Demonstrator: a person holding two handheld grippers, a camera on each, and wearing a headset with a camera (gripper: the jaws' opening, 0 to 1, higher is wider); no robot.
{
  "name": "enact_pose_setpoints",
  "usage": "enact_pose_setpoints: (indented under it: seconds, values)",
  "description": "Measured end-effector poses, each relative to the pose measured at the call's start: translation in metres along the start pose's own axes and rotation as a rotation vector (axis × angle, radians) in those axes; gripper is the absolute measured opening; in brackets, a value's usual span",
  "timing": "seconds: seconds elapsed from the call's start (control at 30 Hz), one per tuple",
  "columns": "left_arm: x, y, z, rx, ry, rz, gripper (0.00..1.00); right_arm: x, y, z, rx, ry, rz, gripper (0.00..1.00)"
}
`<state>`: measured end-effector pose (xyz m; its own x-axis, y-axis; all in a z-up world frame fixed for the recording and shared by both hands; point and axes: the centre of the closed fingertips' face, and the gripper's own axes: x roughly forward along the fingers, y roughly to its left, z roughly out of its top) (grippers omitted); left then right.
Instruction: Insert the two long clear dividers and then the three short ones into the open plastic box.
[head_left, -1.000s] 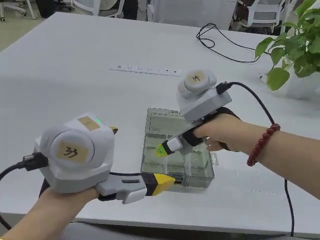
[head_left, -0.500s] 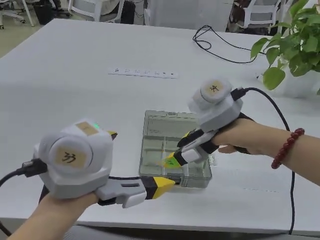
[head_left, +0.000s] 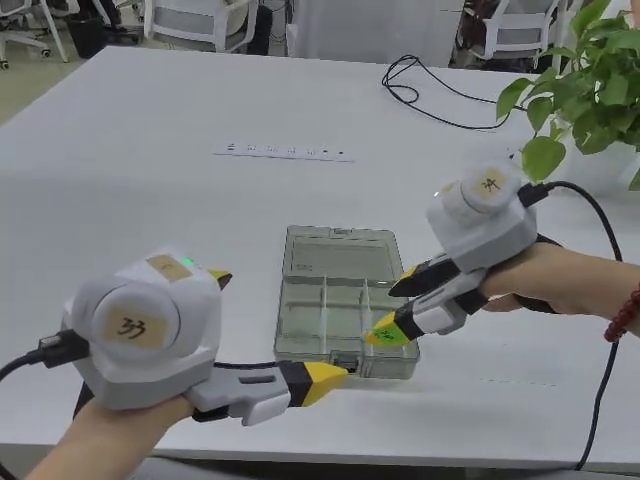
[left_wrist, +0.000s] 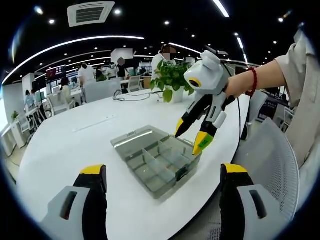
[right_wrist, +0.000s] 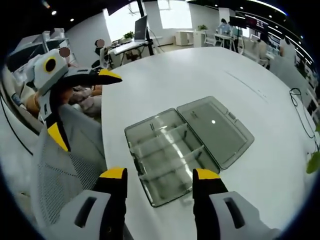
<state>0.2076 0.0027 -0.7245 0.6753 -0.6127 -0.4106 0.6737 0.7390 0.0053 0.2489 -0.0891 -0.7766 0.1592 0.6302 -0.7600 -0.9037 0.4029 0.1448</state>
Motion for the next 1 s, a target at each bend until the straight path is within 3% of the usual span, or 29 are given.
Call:
enact_pose_setpoints:
  seconds: [0.27, 0.5, 0.9, 1.0]
  values:
    - [-0.001, 0.000, 0.000, 0.001, 0.000, 0.006, 0.96, -0.014, -0.002, -0.016, -0.015, 0.006, -0.011, 0.56]
    - [-0.001, 0.001, 0.000, -0.017, -0.002, 0.018, 0.96, -0.022, -0.014, -0.039, -0.011, 0.039, -0.027, 0.58]
    - [-0.003, 0.005, -0.001, -0.028, -0.005, 0.041, 0.94, -0.016, -0.027, -0.072, -0.135, 0.120, -0.025, 0.56]
    - [-0.004, 0.006, 0.003, -0.034, -0.023, 0.044, 0.94, -0.014, -0.031, -0.080, -0.176, 0.143, -0.020, 0.55]
